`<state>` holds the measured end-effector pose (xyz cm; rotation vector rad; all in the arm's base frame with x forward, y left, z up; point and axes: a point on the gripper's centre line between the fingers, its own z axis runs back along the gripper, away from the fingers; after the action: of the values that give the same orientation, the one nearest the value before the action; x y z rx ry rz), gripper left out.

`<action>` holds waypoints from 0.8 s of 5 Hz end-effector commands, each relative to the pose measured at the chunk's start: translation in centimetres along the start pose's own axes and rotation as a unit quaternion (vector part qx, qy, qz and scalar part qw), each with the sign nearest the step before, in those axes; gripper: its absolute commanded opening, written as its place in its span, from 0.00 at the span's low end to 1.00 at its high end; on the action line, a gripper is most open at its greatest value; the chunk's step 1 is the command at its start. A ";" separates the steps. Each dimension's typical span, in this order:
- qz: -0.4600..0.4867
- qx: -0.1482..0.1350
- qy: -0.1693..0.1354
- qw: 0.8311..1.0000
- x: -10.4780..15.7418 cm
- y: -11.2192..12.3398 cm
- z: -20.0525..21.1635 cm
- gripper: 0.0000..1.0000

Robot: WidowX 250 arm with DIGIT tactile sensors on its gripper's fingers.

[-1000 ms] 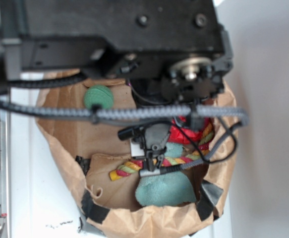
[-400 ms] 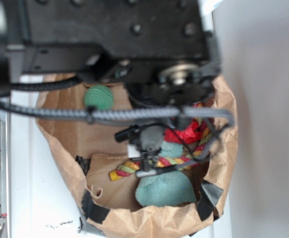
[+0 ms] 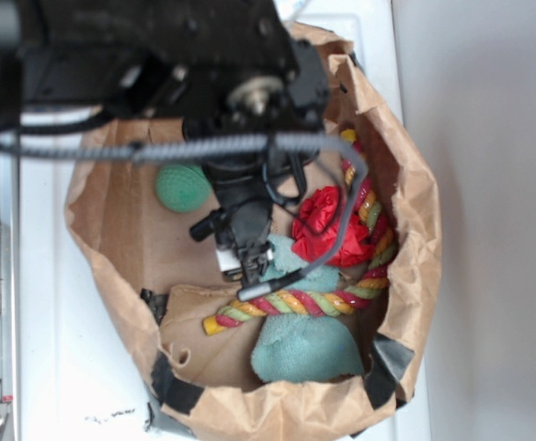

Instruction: Grab the red paper.

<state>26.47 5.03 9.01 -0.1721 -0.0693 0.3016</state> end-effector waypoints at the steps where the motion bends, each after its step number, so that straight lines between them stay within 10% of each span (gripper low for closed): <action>1: 0.033 -0.067 0.011 0.997 2.7 -2.6 0.3 1.00; 4: 0.003 -0.083 -0.017 0.996 3.3 -5.1 -0.6 1.00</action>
<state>30.48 1.64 8.34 -0.3325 -0.0853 0.3319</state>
